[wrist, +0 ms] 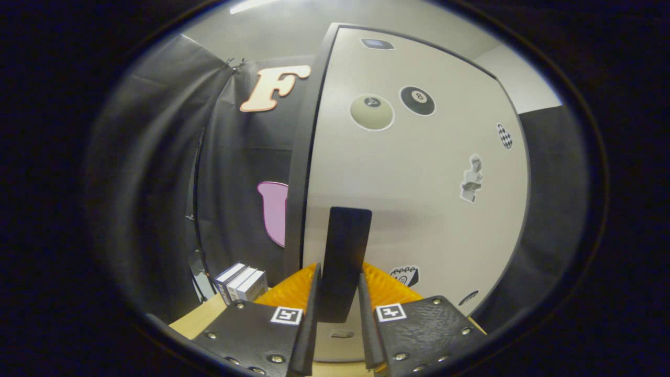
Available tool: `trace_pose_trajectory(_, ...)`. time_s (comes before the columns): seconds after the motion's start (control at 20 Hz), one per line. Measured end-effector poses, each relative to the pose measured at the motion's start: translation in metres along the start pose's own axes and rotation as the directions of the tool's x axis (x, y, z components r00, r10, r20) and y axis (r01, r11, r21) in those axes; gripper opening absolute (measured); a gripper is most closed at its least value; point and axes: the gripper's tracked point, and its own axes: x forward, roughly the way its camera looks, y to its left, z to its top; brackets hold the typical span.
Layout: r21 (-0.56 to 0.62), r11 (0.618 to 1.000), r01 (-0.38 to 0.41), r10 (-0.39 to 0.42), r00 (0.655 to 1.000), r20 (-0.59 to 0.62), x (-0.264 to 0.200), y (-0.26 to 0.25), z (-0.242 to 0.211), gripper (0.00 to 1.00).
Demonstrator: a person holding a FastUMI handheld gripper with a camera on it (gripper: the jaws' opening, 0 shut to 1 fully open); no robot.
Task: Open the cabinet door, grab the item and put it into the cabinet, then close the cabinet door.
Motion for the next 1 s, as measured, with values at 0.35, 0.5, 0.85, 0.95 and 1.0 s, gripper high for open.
trace_pose_trajectory(0.35,0.026,1.000,0.015,-0.015,1.000,-0.021,0.004,-0.001,-0.004,0.29)
trace_pose_trajectory(0.5,0.062,0.998,0.028,-0.026,0.999,-0.040,0.004,-0.003,-0.006,0.17)
trace_pose_trajectory(0.85,0.076,0.996,0.048,-0.046,0.998,-0.036,-0.004,-0.007,-0.006,0.08)
trace_pose_trajectory(0.95,0.076,0.996,0.054,-0.051,0.998,-0.038,-0.007,-0.010,-0.006,0.08)
trace_pose_trajectory(1.0,0.080,0.995,0.057,-0.054,0.998,-0.040,-0.010,-0.011,-0.006,0.08)
